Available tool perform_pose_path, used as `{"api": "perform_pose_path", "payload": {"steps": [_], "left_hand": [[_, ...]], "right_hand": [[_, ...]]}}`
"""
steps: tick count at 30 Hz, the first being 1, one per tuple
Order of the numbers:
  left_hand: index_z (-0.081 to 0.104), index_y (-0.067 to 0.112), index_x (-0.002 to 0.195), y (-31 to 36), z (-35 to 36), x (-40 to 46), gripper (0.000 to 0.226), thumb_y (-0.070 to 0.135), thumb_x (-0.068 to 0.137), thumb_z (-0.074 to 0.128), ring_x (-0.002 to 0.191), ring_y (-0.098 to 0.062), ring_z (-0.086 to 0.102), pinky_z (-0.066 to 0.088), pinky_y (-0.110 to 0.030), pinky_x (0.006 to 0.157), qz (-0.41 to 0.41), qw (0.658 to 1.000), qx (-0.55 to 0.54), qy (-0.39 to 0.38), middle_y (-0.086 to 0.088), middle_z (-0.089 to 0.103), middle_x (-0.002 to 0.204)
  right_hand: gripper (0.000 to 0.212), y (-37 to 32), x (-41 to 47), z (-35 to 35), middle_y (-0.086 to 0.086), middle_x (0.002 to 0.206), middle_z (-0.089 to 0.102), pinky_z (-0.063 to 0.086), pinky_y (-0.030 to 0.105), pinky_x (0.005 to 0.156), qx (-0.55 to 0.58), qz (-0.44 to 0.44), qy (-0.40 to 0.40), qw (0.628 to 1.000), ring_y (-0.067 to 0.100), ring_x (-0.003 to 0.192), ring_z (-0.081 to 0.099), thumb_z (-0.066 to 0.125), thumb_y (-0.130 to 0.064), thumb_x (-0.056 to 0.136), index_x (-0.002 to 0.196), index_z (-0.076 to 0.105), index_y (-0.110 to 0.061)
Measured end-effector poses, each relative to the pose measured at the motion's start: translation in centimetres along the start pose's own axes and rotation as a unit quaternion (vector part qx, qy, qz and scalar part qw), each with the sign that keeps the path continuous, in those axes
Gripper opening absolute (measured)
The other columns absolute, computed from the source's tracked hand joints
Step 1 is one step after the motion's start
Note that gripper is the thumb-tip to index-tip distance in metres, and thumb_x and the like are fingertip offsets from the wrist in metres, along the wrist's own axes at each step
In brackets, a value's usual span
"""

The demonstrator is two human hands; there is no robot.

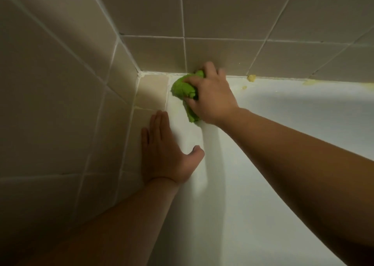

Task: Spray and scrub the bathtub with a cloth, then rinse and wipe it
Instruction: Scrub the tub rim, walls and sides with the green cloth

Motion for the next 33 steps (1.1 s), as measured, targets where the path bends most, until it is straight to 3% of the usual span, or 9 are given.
{"api": "perform_pose_path", "payload": {"steps": [4, 9, 14, 16, 20, 22, 26, 30, 33], "left_hand": [[0.019, 0.009, 0.161, 0.0, -0.3, -0.1, 0.124, 0.065, 0.065, 0.074, 0.156, -0.022, 0.02, 0.003, -0.035, 0.127, 0.001, 0.999, -0.03, 0.013, -0.007, 0.027, 0.167], [0.014, 0.013, 0.163, 0.2, -0.8, -0.2, 0.131, 0.07, 0.065, 0.08, 0.156, -0.02, 0.018, 0.002, -0.033, 0.127, -0.012, 0.999, -0.042, 0.013, -0.005, 0.024, 0.168], [0.024, 0.008, 0.16, 0.2, -1.1, -0.6, 0.128, 0.066, 0.063, 0.084, 0.151, -0.027, 0.029, 0.016, -0.041, 0.127, -0.009, 0.998, -0.055, 0.028, -0.01, 0.035, 0.163], [0.026, 0.008, 0.16, 0.3, -1.2, -0.6, 0.126, 0.064, 0.063, 0.084, 0.151, -0.027, 0.029, 0.015, -0.04, 0.127, -0.01, 0.998, -0.054, 0.027, -0.009, 0.034, 0.163], [0.028, 0.012, 0.159, 0.5, -1.1, -0.4, 0.122, 0.066, 0.065, 0.082, 0.153, -0.022, 0.025, 0.009, -0.035, 0.126, 0.0, 0.999, -0.043, 0.022, -0.006, 0.031, 0.165], [0.029, 0.012, 0.159, 0.5, -1.1, -0.4, 0.121, 0.065, 0.065, 0.082, 0.153, -0.023, 0.025, 0.012, -0.038, 0.126, 0.007, 0.999, -0.036, 0.024, -0.007, 0.032, 0.165], [0.028, 0.014, 0.16, 0.5, -1.0, -0.2, 0.116, 0.065, 0.068, 0.078, 0.154, -0.024, 0.025, 0.016, -0.043, 0.128, 0.014, 1.0, -0.009, 0.016, -0.007, 0.032, 0.165], [0.032, 0.009, 0.157, 0.5, -0.7, -0.1, 0.114, 0.061, 0.063, 0.071, 0.153, -0.024, 0.026, 0.017, -0.047, 0.127, 0.004, 1.0, -0.017, 0.017, -0.009, 0.037, 0.162], [0.032, 0.011, 0.157, 0.7, -0.6, 0.1, 0.112, 0.062, 0.065, 0.068, 0.155, -0.022, 0.022, 0.015, -0.048, 0.127, 0.016, 1.0, 0.0, 0.006, -0.008, 0.034, 0.164]], "right_hand": [[0.047, -1.5, -2.0, 0.8, 0.002, 0.132, 0.043, 0.04, 0.038, 0.098, 0.056, -0.125, -0.109, 0.985, 0.027, 0.115, 0.039, 0.078, -0.042, 0.086, 0.132, 0.067, -0.039], [0.048, 1.6, -1.4, -0.8, 0.004, 0.133, 0.041, 0.042, 0.044, 0.105, 0.017, 0.037, 0.018, 0.999, 0.029, 0.119, 0.039, 0.072, -0.051, 0.091, 0.136, 0.063, -0.037], [0.049, -1.1, -3.3, 0.4, 0.001, 0.134, 0.043, 0.038, 0.038, 0.101, 0.049, -0.124, -0.124, 0.983, 0.026, 0.117, 0.038, 0.082, -0.042, 0.083, 0.13, 0.068, -0.039], [0.051, 1.4, -3.5, -0.6, 0.002, 0.136, 0.043, 0.038, 0.041, 0.105, 0.052, -0.081, -0.103, 0.99, 0.028, 0.121, 0.039, 0.083, -0.041, 0.082, 0.131, 0.068, -0.039], [0.048, 4.9, -3.4, -2.2, 0.007, 0.138, 0.039, 0.042, 0.047, 0.106, 0.026, 0.119, 0.046, 0.991, 0.035, 0.123, 0.038, 0.071, -0.056, 0.09, 0.132, 0.065, -0.036], [0.053, 2.4, -3.1, -1.2, 0.008, 0.141, 0.035, 0.041, 0.047, 0.106, 0.012, 0.136, 0.022, 0.99, 0.036, 0.122, 0.036, 0.064, -0.053, 0.092, 0.139, 0.057, -0.03], [0.057, -1.6, -3.3, 0.8, 0.011, 0.144, 0.028, 0.039, 0.047, 0.105, 0.017, 0.062, -0.042, 0.997, 0.035, 0.121, 0.032, 0.056, -0.039, 0.095, 0.146, 0.039, -0.021], [0.048, 3.3, -3.8, -1.2, 0.013, 0.149, 0.023, 0.039, 0.047, 0.108, 0.051, 0.168, 0.024, 0.984, 0.038, 0.126, 0.034, 0.06, -0.032, 0.097, 0.142, 0.048, -0.02], [0.04, 7.1, -5.5, -2.5, 0.011, 0.143, 0.027, 0.045, 0.047, 0.104, 0.072, 0.256, 0.101, 0.959, 0.032, 0.114, 0.034, 0.06, -0.026, 0.095, 0.134, 0.054, -0.021]]}}
Point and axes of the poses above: each hand's wrist, its own x-axis towards the middle knuckle, its own z-axis out of the palm, y = z × x, the point moved 6 cm from there along x, towards the middle knuckle
